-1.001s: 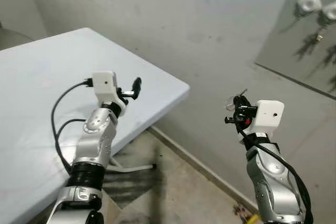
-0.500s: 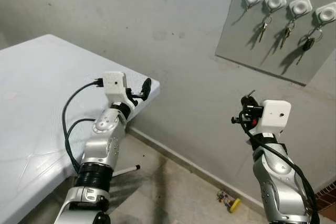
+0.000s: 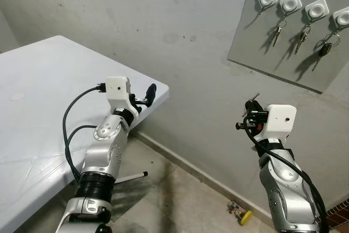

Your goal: Hang keys on a hook

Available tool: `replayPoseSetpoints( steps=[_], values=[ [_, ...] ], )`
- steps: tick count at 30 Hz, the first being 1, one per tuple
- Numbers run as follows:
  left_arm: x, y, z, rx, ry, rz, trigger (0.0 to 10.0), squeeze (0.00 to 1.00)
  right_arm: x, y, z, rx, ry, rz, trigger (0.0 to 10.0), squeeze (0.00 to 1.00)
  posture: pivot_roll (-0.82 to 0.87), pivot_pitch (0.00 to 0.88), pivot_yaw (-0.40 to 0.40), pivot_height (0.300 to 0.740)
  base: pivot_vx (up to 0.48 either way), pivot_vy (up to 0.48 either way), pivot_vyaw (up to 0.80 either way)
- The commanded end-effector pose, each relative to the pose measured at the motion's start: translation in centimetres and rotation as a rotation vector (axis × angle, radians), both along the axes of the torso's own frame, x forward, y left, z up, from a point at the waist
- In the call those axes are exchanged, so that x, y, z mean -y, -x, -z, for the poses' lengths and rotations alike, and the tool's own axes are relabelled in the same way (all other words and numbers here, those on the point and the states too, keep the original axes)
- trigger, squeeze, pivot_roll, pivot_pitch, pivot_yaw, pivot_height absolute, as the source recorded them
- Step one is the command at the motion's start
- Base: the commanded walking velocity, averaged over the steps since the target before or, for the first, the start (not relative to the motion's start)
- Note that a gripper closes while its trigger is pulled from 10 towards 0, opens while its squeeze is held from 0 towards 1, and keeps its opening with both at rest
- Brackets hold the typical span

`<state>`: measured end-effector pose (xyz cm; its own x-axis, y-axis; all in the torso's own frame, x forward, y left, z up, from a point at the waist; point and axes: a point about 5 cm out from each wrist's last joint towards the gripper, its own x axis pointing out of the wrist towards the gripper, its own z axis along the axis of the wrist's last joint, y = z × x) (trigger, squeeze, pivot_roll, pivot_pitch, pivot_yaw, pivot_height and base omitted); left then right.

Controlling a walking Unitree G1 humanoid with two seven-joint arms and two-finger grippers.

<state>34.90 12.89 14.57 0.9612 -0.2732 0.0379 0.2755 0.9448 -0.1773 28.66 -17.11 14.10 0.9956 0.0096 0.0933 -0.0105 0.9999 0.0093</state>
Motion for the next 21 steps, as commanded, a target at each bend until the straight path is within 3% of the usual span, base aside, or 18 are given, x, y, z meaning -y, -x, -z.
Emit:
replayPoseSetpoints(
  steps=[1,21],
  values=[
    [0.3,0.22,-0.34,0.014,-0.016,0.033,10.0,0.0,-0.07,0.17,-0.41,0.017,0.008,-0.004,10.0,0.0,-0.02,0.0,-0.022,0.74,0.465,0.0,0.0],
    [0.45,0.53,-0.44,0.016,-0.024,0.048,10.0,0.0,-0.33,0.33,-0.15,0.009,0.011,-0.014,10.0,0.0,-0.02,0.0,-0.019,0.74,0.48,0.0,0.0]
  ],
)
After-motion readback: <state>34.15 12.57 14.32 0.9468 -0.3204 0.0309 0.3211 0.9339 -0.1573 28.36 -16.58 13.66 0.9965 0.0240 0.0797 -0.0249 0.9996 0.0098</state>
